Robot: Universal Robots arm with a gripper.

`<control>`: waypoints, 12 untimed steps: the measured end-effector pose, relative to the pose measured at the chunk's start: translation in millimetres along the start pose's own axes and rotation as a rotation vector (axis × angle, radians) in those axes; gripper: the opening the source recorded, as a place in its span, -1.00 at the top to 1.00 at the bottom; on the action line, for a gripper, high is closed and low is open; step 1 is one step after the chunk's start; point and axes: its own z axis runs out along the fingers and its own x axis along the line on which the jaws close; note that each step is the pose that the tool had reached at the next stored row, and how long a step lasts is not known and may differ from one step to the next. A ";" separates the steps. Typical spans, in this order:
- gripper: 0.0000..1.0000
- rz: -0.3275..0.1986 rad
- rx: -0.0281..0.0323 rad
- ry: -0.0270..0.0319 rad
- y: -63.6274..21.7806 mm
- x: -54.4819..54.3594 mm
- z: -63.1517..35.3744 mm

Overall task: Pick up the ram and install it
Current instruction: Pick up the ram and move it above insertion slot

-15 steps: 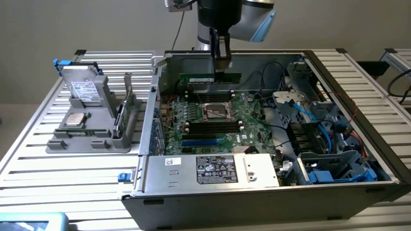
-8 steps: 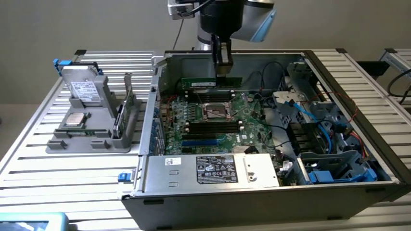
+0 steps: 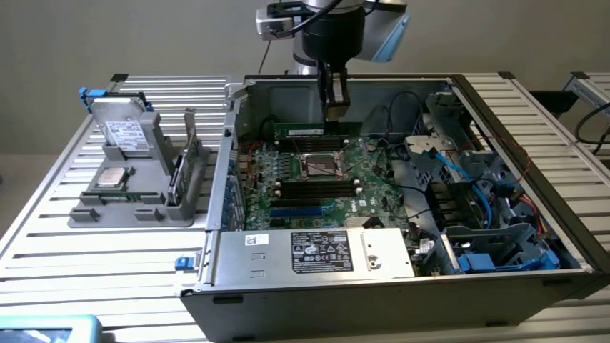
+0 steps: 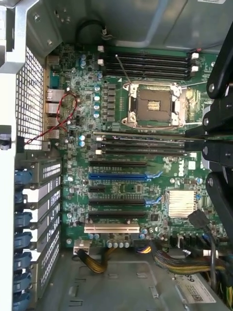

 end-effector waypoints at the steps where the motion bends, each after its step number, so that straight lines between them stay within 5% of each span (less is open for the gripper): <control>1: 0.72 0.000 0.0001 0.0000 -0.2 -0.6 1.9; 12: 0.72 -0.002 -0.0002 0.0151 -0.4 -1.9 21.3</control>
